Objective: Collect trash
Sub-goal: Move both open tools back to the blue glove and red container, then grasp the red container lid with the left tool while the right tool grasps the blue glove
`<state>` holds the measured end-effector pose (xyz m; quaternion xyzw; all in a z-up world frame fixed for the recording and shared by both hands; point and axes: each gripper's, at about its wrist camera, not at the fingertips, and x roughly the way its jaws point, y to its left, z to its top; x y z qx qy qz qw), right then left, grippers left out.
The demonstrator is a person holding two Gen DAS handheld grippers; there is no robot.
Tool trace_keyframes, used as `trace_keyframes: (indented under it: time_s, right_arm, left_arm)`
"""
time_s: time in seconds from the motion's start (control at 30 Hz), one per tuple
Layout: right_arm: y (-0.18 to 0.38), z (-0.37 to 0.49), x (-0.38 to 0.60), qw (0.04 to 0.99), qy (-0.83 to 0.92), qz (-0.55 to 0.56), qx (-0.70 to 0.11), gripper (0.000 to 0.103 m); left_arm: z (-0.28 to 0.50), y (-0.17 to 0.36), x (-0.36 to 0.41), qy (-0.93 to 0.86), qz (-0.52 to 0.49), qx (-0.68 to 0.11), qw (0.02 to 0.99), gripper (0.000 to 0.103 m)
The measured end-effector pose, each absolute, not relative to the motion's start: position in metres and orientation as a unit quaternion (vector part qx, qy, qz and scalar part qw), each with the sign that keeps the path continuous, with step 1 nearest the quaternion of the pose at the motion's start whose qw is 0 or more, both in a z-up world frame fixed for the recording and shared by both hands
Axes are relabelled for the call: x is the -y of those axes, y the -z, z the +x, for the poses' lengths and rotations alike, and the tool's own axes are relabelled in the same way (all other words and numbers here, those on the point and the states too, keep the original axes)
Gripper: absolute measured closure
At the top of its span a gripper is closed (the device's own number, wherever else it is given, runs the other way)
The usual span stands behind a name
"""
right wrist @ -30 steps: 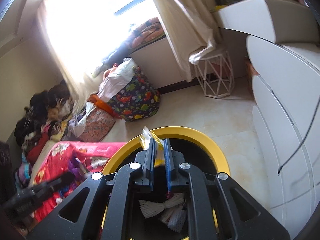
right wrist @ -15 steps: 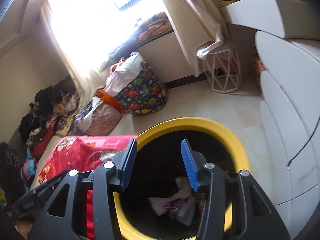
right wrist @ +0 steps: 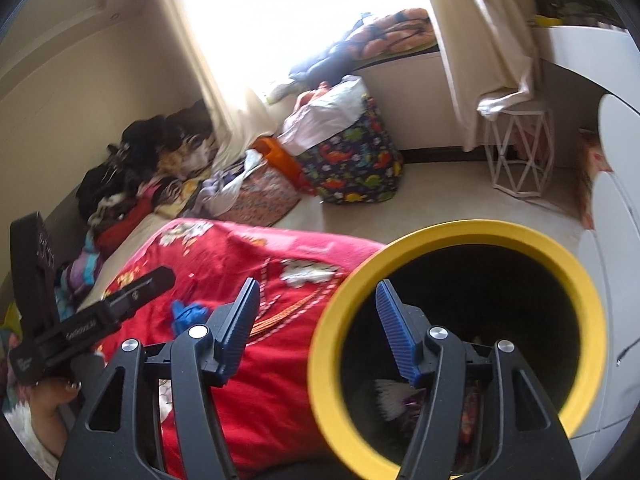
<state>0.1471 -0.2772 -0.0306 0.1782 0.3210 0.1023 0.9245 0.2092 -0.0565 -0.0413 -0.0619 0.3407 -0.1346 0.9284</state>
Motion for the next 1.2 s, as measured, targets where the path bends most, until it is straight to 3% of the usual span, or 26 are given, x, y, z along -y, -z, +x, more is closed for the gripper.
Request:
trace_keyframes:
  time_s: [0.57, 0.83, 0.97, 1.03, 1.07, 1.1, 1.2]
  right_arm:
    - [0.060, 0.209, 0.130, 0.884, -0.223, 0.095, -0.401, 0.039]
    - [0.090, 0.236, 0.075, 0.854, -0.260, 0.083, -0.443, 0.039]
    - [0.102, 0.247, 0.060, 0.844, -0.261, 0.082, -0.461, 0.039]
    - [0.107, 0.252, 0.056, 0.842, -0.264, 0.077, -0.464, 0.055]
    - [0.110, 0.253, 0.054, 0.841, -0.265, 0.074, -0.466, 0.078]
    - [0.112, 0.254, 0.052, 0.840, -0.265, 0.064, -0.469, 0.087]
    - [0.110, 0.246, 0.058, 0.849, -0.261, 0.056, -0.457, 0.095]
  left_arm:
    - [0.235, 0.068, -0.082, 0.011, -0.134, -0.356, 0.925, 0.012]
    - [0.249, 0.099, -0.112, 0.019, -0.173, -0.398, 0.901, 0.042]
    - [0.256, 0.111, -0.114, 0.034, -0.186, -0.412, 0.891, 0.048]
    - [0.262, 0.116, -0.113, 0.044, -0.191, -0.418, 0.887, 0.052]
    - [0.265, 0.119, -0.112, 0.048, -0.193, -0.422, 0.885, 0.052]
    - [0.266, 0.121, -0.111, 0.050, -0.193, -0.424, 0.883, 0.052]
    - [0.274, 0.126, -0.106, 0.056, -0.190, -0.432, 0.880, 0.052]
